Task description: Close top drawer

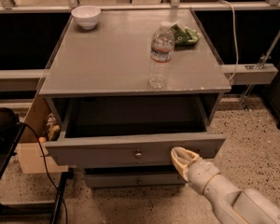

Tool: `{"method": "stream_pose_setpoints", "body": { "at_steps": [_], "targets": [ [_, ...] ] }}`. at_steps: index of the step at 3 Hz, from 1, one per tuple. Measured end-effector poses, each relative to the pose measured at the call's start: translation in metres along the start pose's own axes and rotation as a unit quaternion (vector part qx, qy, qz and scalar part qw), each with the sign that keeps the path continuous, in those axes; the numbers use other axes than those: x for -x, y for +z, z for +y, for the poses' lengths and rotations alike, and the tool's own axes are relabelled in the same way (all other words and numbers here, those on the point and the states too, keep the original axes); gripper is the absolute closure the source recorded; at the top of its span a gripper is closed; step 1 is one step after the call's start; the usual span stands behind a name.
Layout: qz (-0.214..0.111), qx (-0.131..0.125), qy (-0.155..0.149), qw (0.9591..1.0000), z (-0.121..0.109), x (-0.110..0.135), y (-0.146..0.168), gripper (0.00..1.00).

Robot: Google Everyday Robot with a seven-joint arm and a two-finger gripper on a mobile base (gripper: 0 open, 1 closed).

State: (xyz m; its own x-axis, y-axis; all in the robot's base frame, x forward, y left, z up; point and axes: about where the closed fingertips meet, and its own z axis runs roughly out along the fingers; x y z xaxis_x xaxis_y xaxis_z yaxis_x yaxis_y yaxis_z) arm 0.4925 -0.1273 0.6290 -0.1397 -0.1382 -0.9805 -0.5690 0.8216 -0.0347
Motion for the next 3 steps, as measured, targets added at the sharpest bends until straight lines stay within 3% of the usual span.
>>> {"method": "stream_pose_setpoints", "body": {
  "at_steps": [3],
  "targets": [
    [-0.020, 0.001, -0.002, 0.9998, -0.020, 0.002, 0.023, 1.00]
  ]
}}
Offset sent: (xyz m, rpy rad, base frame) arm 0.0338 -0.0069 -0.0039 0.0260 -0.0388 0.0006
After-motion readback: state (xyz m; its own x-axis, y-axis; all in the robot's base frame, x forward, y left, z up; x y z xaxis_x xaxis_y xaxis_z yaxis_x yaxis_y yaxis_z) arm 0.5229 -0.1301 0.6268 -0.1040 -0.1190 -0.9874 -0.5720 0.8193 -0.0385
